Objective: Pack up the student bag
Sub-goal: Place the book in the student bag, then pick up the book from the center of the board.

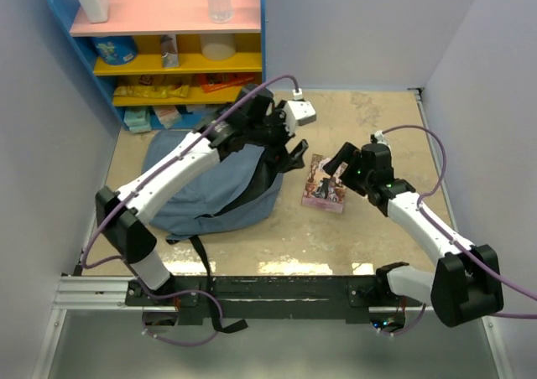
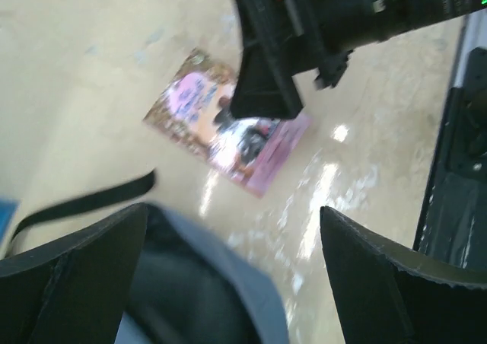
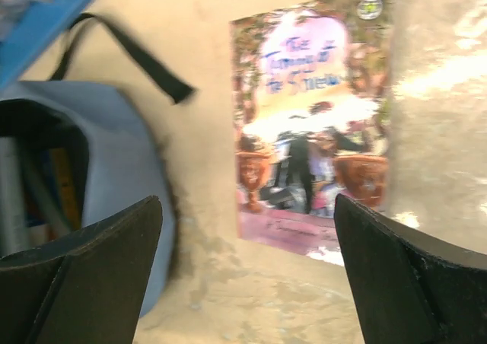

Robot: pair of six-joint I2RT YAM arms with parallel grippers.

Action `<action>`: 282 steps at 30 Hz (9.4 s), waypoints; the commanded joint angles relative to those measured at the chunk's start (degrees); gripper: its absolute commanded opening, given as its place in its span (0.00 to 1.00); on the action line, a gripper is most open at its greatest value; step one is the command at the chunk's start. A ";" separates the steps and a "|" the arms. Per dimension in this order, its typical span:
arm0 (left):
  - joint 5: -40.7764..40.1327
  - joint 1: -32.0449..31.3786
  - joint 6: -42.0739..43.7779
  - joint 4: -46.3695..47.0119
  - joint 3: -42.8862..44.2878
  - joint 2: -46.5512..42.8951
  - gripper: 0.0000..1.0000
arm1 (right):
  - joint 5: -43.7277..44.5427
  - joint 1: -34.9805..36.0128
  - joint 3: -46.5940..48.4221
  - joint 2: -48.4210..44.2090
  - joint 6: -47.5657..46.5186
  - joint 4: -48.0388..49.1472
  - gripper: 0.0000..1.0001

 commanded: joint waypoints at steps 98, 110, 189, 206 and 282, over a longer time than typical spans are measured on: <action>1.71 -0.38 -37.07 33.46 -25.73 25.27 0.70 | -16.70 -10.47 -10.58 22.93 -4.50 30.95 0.67; 8.83 -1.44 -39.27 38.30 -25.46 27.99 0.69 | -23.91 -9.07 -22.53 11.00 0.16 36.24 0.56; 10.85 -1.88 -35.49 35.40 -21.16 23.87 0.78 | -22.24 -9.24 -13.23 -6.68 -4.67 11.81 0.00; 34.84 7.61 -91.01 111.56 -41.11 22.89 1.00 | -28.21 -10.73 -8.90 -11.96 7.78 18.29 0.00; -2.93 -0.11 -4.22 6.83 -7.75 6.30 1.00 | -32.88 -15.31 -13.66 -13.46 6.75 23.40 0.00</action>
